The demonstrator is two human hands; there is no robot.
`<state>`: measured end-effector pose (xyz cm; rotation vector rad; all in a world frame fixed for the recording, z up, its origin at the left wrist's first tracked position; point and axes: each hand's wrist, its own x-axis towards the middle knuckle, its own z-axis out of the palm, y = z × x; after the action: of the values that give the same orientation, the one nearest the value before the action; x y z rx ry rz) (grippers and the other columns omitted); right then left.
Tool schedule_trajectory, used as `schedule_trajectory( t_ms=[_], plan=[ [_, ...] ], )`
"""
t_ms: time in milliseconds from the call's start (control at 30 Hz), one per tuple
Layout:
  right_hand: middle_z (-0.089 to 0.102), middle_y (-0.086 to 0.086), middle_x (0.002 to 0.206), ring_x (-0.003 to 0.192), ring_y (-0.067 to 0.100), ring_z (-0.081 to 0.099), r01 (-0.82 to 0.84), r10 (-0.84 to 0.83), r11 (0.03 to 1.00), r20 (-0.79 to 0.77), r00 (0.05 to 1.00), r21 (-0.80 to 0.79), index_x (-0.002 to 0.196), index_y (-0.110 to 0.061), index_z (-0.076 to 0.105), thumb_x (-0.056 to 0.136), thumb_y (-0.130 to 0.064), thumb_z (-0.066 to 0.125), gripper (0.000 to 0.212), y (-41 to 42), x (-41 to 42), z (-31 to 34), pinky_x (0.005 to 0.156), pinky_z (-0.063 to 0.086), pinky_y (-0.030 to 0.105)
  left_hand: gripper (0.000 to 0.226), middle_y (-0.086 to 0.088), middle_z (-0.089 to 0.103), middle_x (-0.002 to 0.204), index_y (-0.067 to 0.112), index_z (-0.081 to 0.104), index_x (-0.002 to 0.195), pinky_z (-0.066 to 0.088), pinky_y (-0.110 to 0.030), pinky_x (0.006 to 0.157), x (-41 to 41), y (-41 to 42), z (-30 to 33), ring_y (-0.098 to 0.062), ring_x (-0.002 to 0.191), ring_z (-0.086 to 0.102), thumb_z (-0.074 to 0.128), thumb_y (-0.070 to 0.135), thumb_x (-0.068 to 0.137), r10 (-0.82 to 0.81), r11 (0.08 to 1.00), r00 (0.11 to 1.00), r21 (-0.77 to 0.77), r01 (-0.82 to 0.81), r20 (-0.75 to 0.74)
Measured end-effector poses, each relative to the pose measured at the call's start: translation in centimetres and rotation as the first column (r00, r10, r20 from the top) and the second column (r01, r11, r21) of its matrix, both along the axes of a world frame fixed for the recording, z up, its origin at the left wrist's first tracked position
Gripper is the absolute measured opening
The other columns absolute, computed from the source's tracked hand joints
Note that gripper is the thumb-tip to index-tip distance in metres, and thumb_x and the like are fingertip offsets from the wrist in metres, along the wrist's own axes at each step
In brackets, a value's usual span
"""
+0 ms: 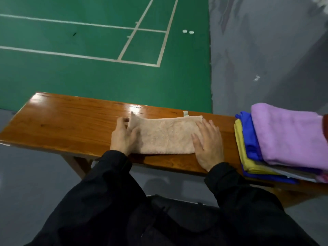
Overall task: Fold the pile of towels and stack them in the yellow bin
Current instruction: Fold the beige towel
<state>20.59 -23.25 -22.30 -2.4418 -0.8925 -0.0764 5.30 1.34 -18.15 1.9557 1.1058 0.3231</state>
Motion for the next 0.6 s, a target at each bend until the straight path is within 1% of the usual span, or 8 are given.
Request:
schedule_trajectory(
  t_ms=[67, 133, 200, 267, 333, 400, 533, 600],
  plan=[
    [0.046, 0.007, 0.156, 0.149, 0.026, 0.033, 0.085, -0.079, 0.985, -0.042, 0.996, 0.15, 0.147, -0.018, 0.048, 0.104, -0.054, 0.03, 0.06, -2.3, -0.3, -0.6, 0.121, 0.028, 0.051, 0.054, -0.003, 0.06, 0.132, 0.022, 0.044, 0.139, 0.053, -0.041, 0.098, -1.0, 0.7, 0.8, -0.019, 0.111, 0.061, 0.07, 0.03, 0.093, 0.029, 1.0, 0.993, 0.004, -0.03, 0.116],
    [0.048, 0.008, 0.153, 0.146, 0.026, 0.037, 0.168, -0.132, 0.955, -0.158, 0.979, 0.243, 0.147, -0.017, 0.048, 0.102, -0.058, 0.031, 0.064, -3.5, -0.5, -1.0, 0.118, 0.033, 0.052, 0.056, 0.0, 0.061, 0.13, 0.025, 0.045, 0.138, 0.056, -0.045, 0.096, -1.1, 0.5, 1.8, -0.018, 0.11, 0.063, 0.073, 0.029, 0.09, 0.019, 1.0, 0.981, 0.008, -0.021, 0.193],
    [0.048, 0.007, 0.154, 0.145, 0.026, 0.039, 0.214, -0.155, 0.94, -0.225, 0.962, 0.265, 0.149, -0.019, 0.046, 0.1, -0.061, 0.03, 0.068, -3.4, -0.4, -1.0, 0.118, 0.034, 0.052, 0.056, 0.0, 0.061, 0.126, 0.024, 0.046, 0.137, 0.058, -0.04, 0.092, -0.1, -0.3, 2.9, -0.014, 0.107, 0.064, 0.075, 0.024, 0.088, -0.018, 1.0, 0.969, 0.005, 0.018, 0.248],
    [0.047, 0.005, 0.155, 0.145, 0.026, 0.039, 0.198, -0.143, 0.949, -0.228, 0.963, 0.245, 0.151, -0.022, 0.045, 0.098, -0.065, 0.029, 0.07, -3.2, -0.5, -0.9, 0.118, 0.034, 0.052, 0.055, 0.004, 0.062, 0.118, 0.024, 0.047, 0.136, 0.059, -0.035, 0.088, 1.7, -1.8, 4.0, -0.01, 0.102, 0.064, 0.074, 0.026, 0.089, -0.069, 0.998, 0.96, 0.027, 0.064, 0.271],
    [0.048, 0.005, 0.155, 0.144, 0.026, 0.041, 0.19, -0.134, 0.948, -0.22, 0.966, 0.257, 0.151, -0.022, 0.045, 0.098, -0.066, 0.03, 0.07, -3.2, -0.3, -1.1, 0.116, 0.036, 0.052, 0.052, 0.009, 0.061, 0.106, 0.023, 0.045, 0.138, 0.059, -0.035, 0.082, 3.9, -4.0, 4.7, -0.009, 0.095, 0.065, 0.07, 0.03, 0.093, -0.107, 0.994, 0.961, 0.039, 0.1, 0.256],
    [0.05, 0.005, 0.153, 0.141, 0.026, 0.045, 0.209, -0.147, 0.935, -0.223, 0.964, 0.286, 0.15, -0.02, 0.047, 0.098, -0.065, 0.032, 0.07, -3.4, -0.1, -1.2, 0.114, 0.039, 0.053, 0.05, 0.012, 0.06, 0.099, 0.02, 0.044, 0.14, 0.06, -0.036, 0.079, 6.0, -6.2, 4.5, -0.01, 0.089, 0.065, 0.066, 0.032, 0.096, -0.145, 0.989, 0.964, 0.063, 0.135, 0.225],
    [0.054, 0.006, 0.15, 0.139, 0.027, 0.047, 0.206, -0.147, 0.936, -0.212, 0.966, 0.286, 0.149, -0.019, 0.049, 0.097, -0.064, 0.035, 0.07, -3.4, 0.1, -1.5, 0.113, 0.041, 0.051, 0.043, -0.001, 0.066, 0.111, 0.02, 0.047, 0.135, 0.057, -0.036, 0.083, 9.4, -10.2, 2.8, -0.022, 0.096, 0.066, 0.062, 0.021, 0.095, -0.205, 0.971, 0.973, 0.148, 0.188, 0.108],
    [0.055, 0.005, 0.149, 0.138, 0.026, 0.048, 0.187, -0.135, 0.941, -0.193, 0.972, 0.282, 0.149, -0.019, 0.05, 0.097, -0.063, 0.036, 0.069, -3.3, 0.3, -1.7, 0.112, 0.041, 0.05, 0.038, -0.001, 0.068, 0.11, 0.018, 0.05, 0.133, 0.055, -0.032, 0.082, 10.4, -11.8, 2.0, -0.022, 0.095, 0.067, 0.061, 0.021, 0.096, -0.224, 0.968, 0.971, 0.137, 0.211, 0.083]
  ],
)
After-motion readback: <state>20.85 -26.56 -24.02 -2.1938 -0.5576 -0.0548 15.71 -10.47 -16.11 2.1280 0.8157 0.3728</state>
